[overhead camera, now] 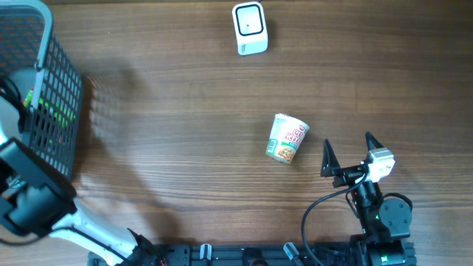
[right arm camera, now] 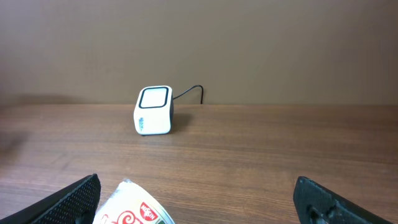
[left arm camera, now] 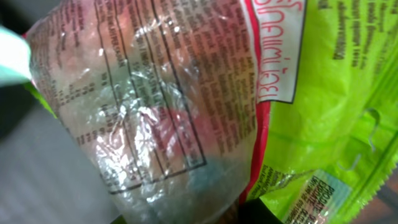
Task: Scan the item barcode
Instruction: 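Reach the left gripper into the basket and grasp the green snack bags, then place the green snack bags on the table beside the cup noodles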
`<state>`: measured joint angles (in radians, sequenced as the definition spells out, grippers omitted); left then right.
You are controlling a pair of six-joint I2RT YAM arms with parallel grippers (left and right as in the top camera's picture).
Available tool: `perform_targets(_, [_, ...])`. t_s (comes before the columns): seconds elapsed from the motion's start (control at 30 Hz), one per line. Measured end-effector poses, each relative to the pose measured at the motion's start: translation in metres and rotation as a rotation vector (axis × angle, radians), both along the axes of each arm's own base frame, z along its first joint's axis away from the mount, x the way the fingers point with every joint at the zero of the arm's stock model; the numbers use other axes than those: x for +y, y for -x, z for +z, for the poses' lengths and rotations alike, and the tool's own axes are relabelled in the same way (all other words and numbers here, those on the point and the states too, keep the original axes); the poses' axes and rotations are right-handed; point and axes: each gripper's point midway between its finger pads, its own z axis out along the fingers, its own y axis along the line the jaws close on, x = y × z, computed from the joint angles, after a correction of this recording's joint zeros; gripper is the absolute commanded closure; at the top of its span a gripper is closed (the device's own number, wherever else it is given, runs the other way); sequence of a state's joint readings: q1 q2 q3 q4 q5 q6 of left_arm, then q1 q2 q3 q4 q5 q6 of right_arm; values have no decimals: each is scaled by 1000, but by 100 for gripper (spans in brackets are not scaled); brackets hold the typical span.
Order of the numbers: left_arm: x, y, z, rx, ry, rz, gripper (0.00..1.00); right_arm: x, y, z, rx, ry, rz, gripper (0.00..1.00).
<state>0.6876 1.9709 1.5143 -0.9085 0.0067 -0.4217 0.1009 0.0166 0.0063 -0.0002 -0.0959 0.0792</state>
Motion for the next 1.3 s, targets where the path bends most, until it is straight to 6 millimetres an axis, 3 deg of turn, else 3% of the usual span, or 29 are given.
perform_targets(0.03, [1, -2, 18, -34, -27, 0, 80, 0, 0, 0, 0, 0, 0, 0])
perform_targets(0.1, [8, -10, 81, -161, -132, 3, 83, 0, 0, 0, 0, 0, 0, 0])
perform_targets(0.17, [15, -18, 163, -335, -267, 15, 86, 0, 0, 0, 0, 0, 0, 0])
perform_targets(0.23, [7, -9, 257, -536, -407, 36, 91, 0, 0, 0, 0, 0, 0, 0])
perform_targets(0.3, [-13, 7, 320, -686, -487, 34, 92, 0, 0, 0, 0, 0, 0, 0])
perform_targets(0.37, [-45, 21, 360, -796, -514, -2, 93, 0, 0, 0, 0, 0, 0, 0])
perform_targets(0.43, [-80, 29, 378, -856, -497, -65, 92, 0, 0, 0, 0, 0, 0, 0])
perform_targets(0.47, [-107, 31, 378, -864, -456, -122, 92, 0, 0, 0, 0, 0, 0, 0])
perform_targets(0.5, [-126, 30, 377, -870, -422, -168, 92, 0, 0, 0, 0, 0, 0, 0])
perform_targets(0.6, [-198, 25, 345, -785, -254, -367, 92, 0, 0, 0, 0, 0, 0, 0])
perform_targets(0.67, [-247, 17, 315, -691, -132, -520, 92, 0, 0, 0, 0, 0, 0, 0])
perform_targets(0.77, [-301, 5, 270, -545, -29, -687, 92, 0, 0, 0, 0, 0, 0, 0])
perform_targets(0.8, [-344, -5, 218, -394, 47, -808, 92, 0, 0, 0, 0, 0, 0, 0])
perform_targets(0.9, [-383, -9, 158, -203, 59, -918, 92, 0, 0, 0, 0, 0, 0, 0])
perform_targets(0.97, [-427, 1, 83, 29, 93, -1038, 92, 0, 0, 0, 0, 0, -1, 0])
perform_targets(1.07, [-456, 19, 18, 227, 90, -1127, 92, 0, 0, 0, 0, 0, -1, 0])
perform_targets(1.2, [-497, 34, -27, 290, 76, -1236, 93, 0, 0, 0, 0, 0, -1, 0])
perform_targets(1.3, [-527, 41, -44, 263, 73, -1307, 93, 0, 0, 0, 0, 0, -1, 0])
